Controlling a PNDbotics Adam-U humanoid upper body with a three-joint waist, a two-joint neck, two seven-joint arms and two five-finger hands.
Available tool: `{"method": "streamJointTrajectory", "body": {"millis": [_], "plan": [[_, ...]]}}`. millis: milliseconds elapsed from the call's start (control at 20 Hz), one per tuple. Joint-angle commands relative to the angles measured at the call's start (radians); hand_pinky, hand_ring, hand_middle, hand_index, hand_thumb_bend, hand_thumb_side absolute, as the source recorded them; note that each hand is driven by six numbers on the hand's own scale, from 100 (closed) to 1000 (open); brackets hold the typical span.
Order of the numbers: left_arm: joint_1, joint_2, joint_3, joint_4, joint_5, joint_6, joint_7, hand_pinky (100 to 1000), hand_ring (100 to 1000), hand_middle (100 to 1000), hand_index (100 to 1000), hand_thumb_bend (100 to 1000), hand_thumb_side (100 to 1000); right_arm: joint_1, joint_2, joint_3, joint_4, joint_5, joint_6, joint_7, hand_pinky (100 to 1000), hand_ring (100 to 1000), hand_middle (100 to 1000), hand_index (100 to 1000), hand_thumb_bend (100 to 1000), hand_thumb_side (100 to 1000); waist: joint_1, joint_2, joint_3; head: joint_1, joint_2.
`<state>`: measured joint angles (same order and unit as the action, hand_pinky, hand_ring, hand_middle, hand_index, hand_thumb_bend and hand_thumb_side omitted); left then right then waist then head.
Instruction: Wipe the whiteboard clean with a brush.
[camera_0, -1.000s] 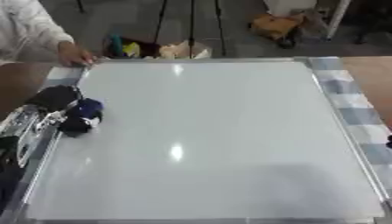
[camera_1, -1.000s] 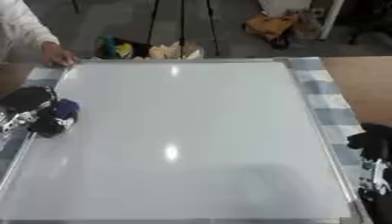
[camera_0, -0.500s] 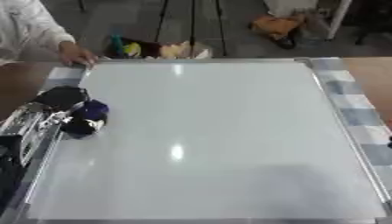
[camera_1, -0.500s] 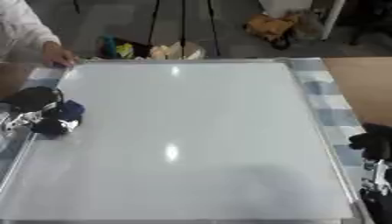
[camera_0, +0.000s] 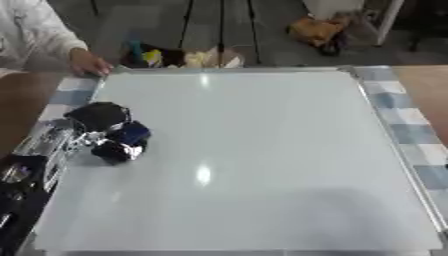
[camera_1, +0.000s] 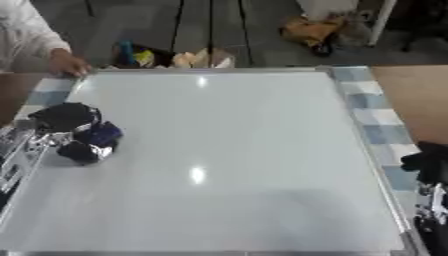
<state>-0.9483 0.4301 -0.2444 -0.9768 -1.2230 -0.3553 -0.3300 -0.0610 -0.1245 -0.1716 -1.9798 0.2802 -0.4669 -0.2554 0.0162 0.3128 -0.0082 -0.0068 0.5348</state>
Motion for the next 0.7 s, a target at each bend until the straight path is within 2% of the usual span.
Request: {"method": "streamJointTrajectory", "body": {"millis": [50, 400, 700], "plan": [[0.010, -0.007, -0.047, -0.034, 0.012, -0.028, -0.012, 476, 501, 304, 446, 100, 753, -0.004, -0.011, 0.000, -0.020, -0.003, 0.000, 0.002, 474, 532, 423, 678, 100, 665, -0.001, -0.013, -0.004, 0.002, -0.004], [0.023, -0.004, -0.105, -0.124, 0.052, -0.063, -0.037, 469, 498, 302, 444, 100, 754, -0.003, -0.013, 0.000, -0.020, -0.004, 0.000, 0.002, 475, 532, 423, 678, 100, 666, 0.000, -0.014, -0.003, 0.004, -0.002], [0.042, -0.045, -0.130, -0.187, 0.086, -0.074, -0.085, 456, 491, 297, 440, 100, 759, 0.003, -0.023, -0.005, -0.020, -0.004, -0.003, -0.007, 477, 533, 425, 677, 100, 668, 0.003, -0.025, 0.014, -0.004, 0.010]]}}
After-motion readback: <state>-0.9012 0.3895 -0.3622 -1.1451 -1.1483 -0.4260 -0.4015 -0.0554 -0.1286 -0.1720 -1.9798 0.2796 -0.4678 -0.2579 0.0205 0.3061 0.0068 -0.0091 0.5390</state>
